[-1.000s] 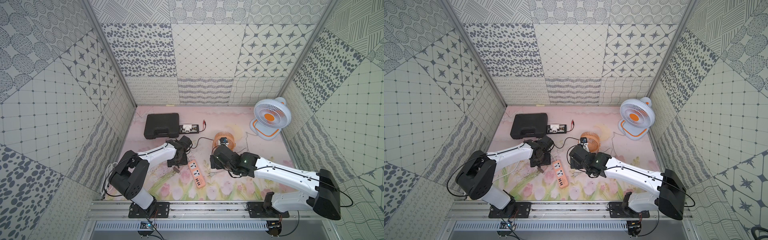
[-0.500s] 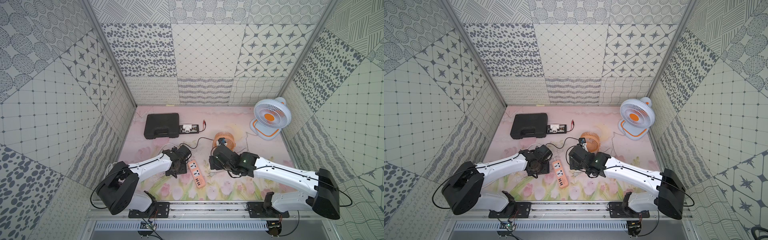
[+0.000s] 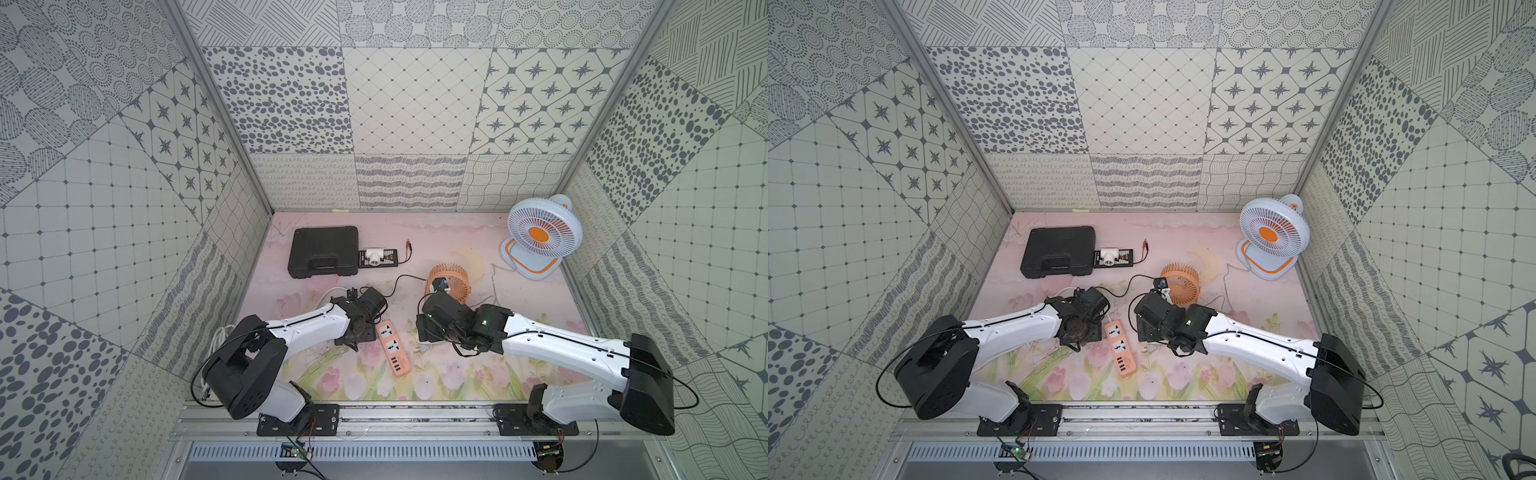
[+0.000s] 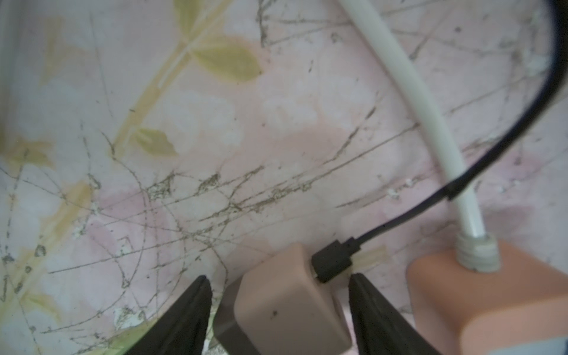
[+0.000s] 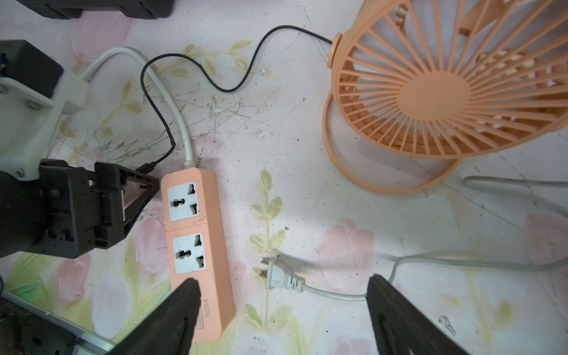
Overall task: Plug the desk fan into the power strip
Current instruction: Pick up the plug from the center of the board.
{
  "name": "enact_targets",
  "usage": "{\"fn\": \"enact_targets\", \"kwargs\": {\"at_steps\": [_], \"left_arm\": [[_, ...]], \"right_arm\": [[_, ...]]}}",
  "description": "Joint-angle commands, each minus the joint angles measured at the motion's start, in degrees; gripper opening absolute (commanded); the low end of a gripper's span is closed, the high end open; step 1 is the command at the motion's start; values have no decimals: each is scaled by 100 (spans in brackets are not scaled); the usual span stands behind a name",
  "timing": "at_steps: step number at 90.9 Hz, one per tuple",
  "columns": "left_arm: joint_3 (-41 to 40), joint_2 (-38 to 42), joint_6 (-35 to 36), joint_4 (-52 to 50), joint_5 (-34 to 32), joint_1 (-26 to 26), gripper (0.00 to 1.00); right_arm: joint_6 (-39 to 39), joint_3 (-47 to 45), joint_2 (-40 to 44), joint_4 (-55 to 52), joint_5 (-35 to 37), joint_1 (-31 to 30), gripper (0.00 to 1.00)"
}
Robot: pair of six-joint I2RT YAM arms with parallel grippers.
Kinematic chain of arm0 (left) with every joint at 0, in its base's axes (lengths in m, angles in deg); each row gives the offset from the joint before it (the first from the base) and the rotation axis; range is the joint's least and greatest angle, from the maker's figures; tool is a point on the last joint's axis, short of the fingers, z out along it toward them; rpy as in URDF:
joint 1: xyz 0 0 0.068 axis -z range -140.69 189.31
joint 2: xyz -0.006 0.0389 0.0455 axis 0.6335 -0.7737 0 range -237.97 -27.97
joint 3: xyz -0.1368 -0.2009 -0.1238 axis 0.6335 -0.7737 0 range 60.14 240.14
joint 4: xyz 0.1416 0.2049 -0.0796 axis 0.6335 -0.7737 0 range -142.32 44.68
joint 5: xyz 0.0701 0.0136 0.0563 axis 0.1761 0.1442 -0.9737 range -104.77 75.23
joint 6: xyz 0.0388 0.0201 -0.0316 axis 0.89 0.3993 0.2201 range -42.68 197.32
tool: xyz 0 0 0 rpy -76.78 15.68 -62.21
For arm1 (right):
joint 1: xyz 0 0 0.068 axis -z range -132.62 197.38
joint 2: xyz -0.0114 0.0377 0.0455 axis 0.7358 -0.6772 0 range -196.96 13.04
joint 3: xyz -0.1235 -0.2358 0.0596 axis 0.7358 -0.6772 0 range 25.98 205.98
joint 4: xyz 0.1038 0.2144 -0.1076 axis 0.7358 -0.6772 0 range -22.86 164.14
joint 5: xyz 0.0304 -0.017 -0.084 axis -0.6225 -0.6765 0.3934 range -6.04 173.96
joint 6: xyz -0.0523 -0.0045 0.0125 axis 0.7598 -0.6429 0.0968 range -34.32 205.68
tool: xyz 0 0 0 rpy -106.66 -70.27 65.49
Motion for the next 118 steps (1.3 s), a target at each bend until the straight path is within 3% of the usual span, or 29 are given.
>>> {"fn": "enact_targets", "kwargs": {"at_steps": [1,34,53,90,106,118], "left_arm": [[215,-40,327,-95,-549,56,76],[-3,-94,194,-9,-143,64,69],[-277,349,5,-85,93,111,69],[-387,321,-88,115,219,171,69],[-368,294,-232,44,313,186,61],[-421,363,-302,74,355,188,48]], "right_arm": [[54,215,-102,152,0,-44,89],[41,219,14,150,39,-56,88],[29,256,-1,152,17,-60,88],[46,349,-72,148,35,-156,89],[19,338,-69,153,48,-165,89],[14,351,-88,150,51,-176,87]]}}
